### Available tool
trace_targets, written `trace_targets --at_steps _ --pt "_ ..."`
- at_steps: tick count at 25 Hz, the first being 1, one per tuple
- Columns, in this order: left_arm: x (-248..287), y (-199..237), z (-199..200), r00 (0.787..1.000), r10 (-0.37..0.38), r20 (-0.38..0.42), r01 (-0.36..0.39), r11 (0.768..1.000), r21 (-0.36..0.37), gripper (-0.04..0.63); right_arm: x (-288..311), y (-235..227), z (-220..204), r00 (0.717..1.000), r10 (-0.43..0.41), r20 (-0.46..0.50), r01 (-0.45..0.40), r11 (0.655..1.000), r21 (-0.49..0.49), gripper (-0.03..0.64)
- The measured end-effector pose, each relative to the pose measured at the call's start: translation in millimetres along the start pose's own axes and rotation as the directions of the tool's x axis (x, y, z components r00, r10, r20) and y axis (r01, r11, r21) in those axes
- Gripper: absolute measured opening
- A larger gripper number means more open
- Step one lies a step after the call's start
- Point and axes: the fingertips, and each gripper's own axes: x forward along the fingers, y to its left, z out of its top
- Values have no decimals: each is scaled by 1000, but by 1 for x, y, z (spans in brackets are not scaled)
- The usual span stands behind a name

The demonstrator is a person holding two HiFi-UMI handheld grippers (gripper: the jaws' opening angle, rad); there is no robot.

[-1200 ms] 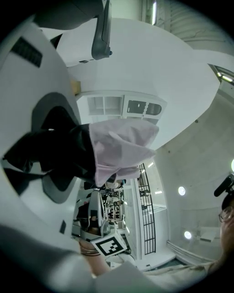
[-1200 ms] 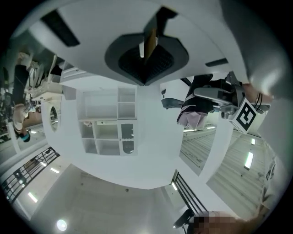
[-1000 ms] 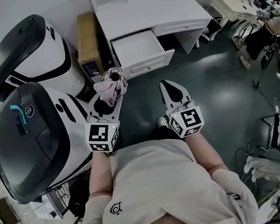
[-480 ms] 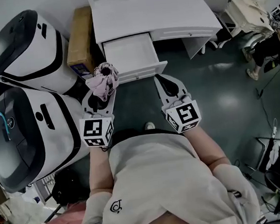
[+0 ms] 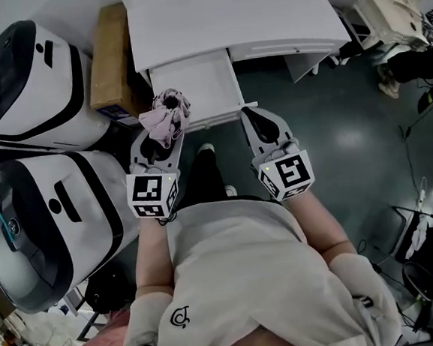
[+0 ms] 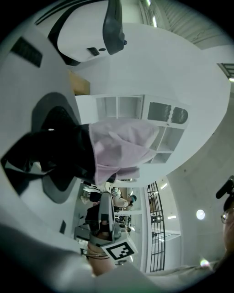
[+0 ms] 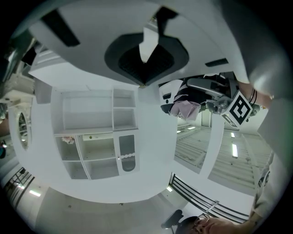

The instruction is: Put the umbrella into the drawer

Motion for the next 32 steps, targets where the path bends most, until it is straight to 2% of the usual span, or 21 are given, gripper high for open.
trace_targets --at_steps 4,8,13,15,19,22,26,29,32 --pt "53 28 -4 998 -47 -46 47 999 9 222 44 -21 -7 999 -18 -35 18 1000 10 6" --pt "100 54 -19 986 -110 -123 111 994 1 222 88 -37 -16 995 -47 -86 50 998 30 6" --pt "112 70 -48 962 -179 -206 178 984 -20 222 111 -27 -24 991 -70 -110 78 995 64 6" --pt "121 77 -60 946 -215 -243 215 976 -28 222 126 -24 -22 992 -71 -104 76 996 50 6" --pt "147 77 -84 897 -290 -334 291 956 -50 222 147 -31 -21 993 -75 -92 76 997 0 6" --pt "167 70 -114 861 -320 -395 311 946 -89 222 151 -44 -34 992 -78 -103 80 997 21 6" --pt "195 67 -156 821 -340 -458 325 939 -113 222 156 -53 -55 990 -64 -130 75 993 86 6" --pt "216 64 -185 791 -339 -509 337 936 -100 222 158 -63 -79 986 -52 -161 67 994 88 6" --pt "236 57 -206 772 -335 -540 353 933 -73 222 160 -81 -92 985 -70 -161 83 994 73 6"
